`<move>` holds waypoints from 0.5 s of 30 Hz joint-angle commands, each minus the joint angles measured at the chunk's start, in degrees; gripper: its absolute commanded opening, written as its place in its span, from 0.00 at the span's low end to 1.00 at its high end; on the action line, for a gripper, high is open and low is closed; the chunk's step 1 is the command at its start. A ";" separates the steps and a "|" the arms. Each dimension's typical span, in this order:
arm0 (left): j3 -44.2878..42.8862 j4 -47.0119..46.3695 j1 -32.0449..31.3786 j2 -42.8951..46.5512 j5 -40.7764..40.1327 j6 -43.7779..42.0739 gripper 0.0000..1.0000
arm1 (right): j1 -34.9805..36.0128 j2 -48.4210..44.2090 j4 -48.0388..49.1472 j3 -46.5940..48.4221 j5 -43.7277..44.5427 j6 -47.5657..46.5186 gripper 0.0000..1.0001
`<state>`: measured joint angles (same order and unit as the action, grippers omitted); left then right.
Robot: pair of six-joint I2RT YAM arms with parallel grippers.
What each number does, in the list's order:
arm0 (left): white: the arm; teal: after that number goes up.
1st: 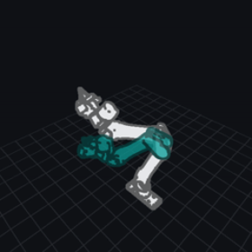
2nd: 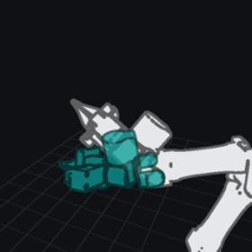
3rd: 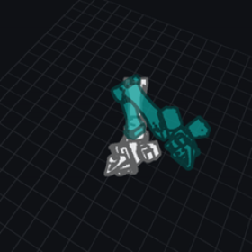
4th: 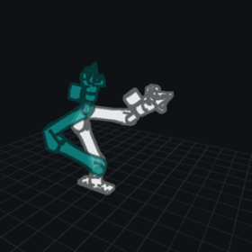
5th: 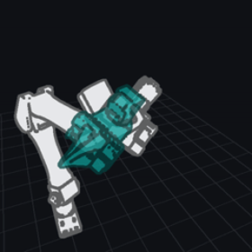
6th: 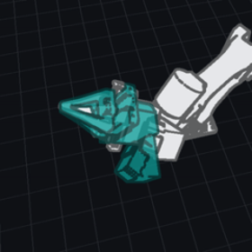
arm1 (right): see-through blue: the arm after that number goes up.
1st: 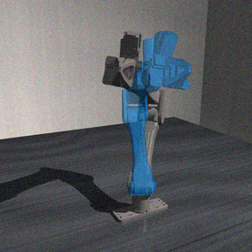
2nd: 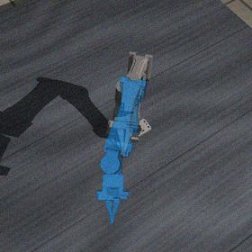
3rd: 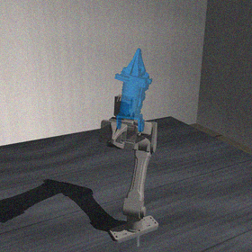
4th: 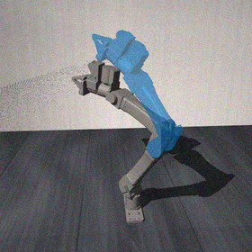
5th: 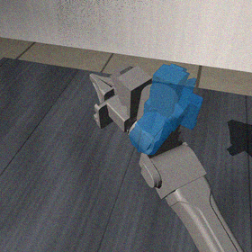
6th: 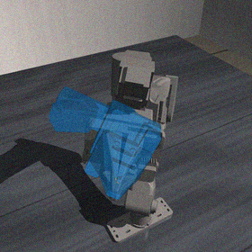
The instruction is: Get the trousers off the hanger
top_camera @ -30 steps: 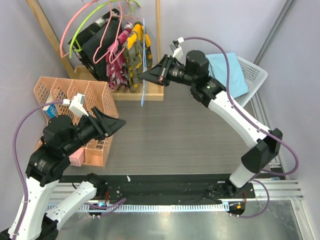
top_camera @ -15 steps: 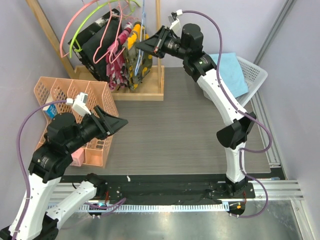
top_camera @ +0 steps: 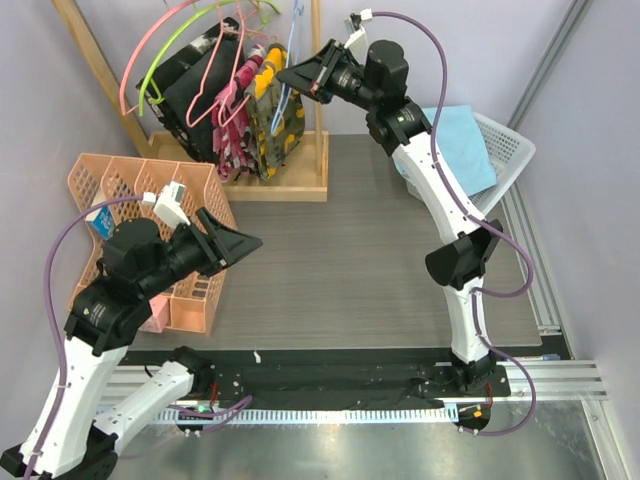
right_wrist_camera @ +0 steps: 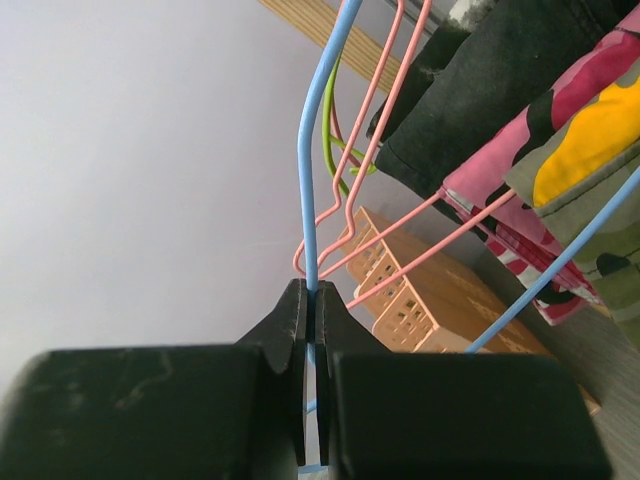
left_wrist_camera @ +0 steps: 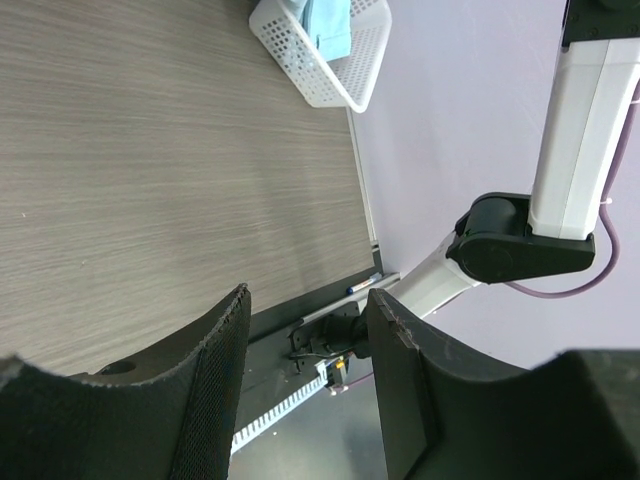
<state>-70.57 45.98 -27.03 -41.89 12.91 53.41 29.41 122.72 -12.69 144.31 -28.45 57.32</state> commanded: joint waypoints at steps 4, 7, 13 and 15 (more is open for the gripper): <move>0.43 -3.44 -0.04 -0.74 1.95 -0.06 0.51 | 0.03 3.31 6.98 4.92 3.65 3.14 0.01; 0.60 -3.61 -0.13 -0.74 1.68 0.12 0.51 | -0.05 5.16 8.64 6.16 4.98 6.57 0.01; 1.57 -4.49 -0.04 -1.09 2.12 0.64 0.51 | -0.05 7.80 10.40 8.18 8.75 11.41 0.01; 1.83 -5.19 -0.04 -1.44 2.12 0.73 0.51 | 0.03 8.15 9.96 8.00 9.72 12.37 0.01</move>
<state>-69.23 44.40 -27.03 -42.70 13.56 53.80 29.41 131.44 -6.59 149.23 -21.89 65.98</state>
